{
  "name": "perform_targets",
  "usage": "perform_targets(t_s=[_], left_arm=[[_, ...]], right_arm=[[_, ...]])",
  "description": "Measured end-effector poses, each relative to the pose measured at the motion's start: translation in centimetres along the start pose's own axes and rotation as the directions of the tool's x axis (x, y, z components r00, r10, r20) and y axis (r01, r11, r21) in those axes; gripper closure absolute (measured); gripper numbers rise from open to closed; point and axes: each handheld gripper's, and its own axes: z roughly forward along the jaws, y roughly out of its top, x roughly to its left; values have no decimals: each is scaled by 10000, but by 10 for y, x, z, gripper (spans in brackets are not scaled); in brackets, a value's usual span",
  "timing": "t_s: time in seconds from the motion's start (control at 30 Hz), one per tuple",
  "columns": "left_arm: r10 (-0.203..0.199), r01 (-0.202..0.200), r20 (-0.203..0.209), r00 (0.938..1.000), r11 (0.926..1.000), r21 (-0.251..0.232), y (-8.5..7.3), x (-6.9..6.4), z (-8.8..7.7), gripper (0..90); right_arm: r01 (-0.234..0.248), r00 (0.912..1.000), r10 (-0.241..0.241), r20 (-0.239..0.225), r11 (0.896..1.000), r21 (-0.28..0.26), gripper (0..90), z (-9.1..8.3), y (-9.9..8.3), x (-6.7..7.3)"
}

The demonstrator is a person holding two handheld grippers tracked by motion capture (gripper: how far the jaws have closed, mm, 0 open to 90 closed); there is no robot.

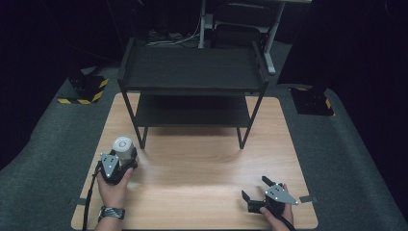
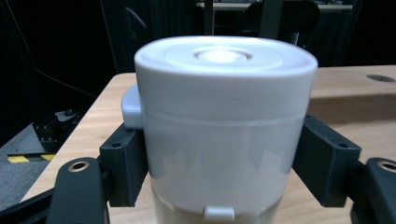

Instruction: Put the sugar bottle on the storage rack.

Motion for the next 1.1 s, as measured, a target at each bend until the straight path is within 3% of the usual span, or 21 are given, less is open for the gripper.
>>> perform_targets(t_s=[0.3, 0.5, 0.9, 1.1], left_arm=[[-1, 1, 102, 9999, 10000, -69, -1, 3, 1, 308], [94, -92, 511, 9986, 10000, -34, 0, 6, -3, 309], [141, -106, 956, 9953, 9993, -372, 5, -10, -24, 309], [92, -40, 1205, 9927, 9991, -430, 10, -25, -31, 309]], right_arm=[[11, 10000, -11, -5, 10000, -4, 3, 0, 0, 0], [28, 10000, -28, 6, 10000, -20, 3, 0, 0, 0], [28, 10000, -28, 2, 10000, -76, 3, -1, -1, 0], [28, 10000, -29, -20, 10000, -88, 3, -1, -2, 0]])
